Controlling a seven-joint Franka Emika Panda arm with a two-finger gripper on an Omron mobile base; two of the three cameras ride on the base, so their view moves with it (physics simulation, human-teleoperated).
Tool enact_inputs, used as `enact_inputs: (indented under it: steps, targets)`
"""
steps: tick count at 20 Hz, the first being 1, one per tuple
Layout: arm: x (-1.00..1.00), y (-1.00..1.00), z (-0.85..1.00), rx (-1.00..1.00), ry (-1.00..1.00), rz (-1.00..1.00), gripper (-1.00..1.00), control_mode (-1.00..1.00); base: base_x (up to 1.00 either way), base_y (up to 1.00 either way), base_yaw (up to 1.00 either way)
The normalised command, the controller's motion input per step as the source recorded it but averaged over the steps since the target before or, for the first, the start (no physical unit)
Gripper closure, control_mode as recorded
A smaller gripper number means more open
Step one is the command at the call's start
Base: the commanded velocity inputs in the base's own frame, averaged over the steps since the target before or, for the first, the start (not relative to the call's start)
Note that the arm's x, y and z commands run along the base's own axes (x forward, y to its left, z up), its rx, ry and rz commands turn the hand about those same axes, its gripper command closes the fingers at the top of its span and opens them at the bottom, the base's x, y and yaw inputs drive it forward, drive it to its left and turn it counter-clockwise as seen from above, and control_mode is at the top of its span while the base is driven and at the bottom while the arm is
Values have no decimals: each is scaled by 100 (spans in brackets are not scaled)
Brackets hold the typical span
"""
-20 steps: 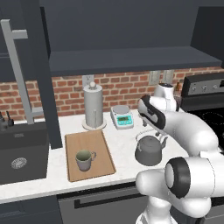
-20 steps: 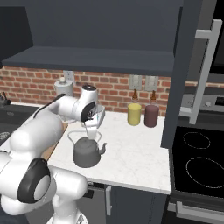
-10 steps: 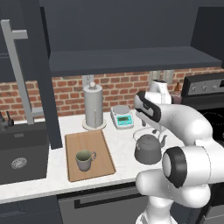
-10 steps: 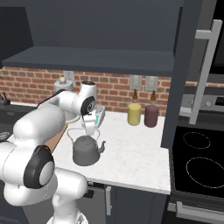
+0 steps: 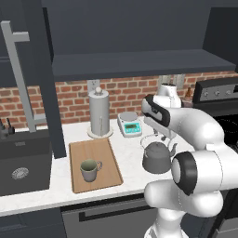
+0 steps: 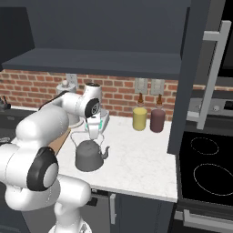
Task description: Pick the kettle from the counter and place it on the tray. Then pick the mug from the cabinet and place it on the tray. Then close the cabinet doors.
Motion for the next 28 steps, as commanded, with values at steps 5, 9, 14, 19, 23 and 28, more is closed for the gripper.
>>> enact_inputs:
  steps: [5,9,14,19,23,28]
  targets:
    - [-31,0,4,0,-4,-2,100,-100,0,0,0]
    - [-40,0,26,0,-9,-3,100,-100,0,0,0]
    - [-23,0,39,1,-8,0,100,-100,0,0,0]
    - [2,11,47,2,-3,0,100,-100,0,0,0]
    - [9,19,41,6,-3,0,100,-100,0,0,0]
    - [13,30,30,9,-1,0,100,-100,0,0,0]
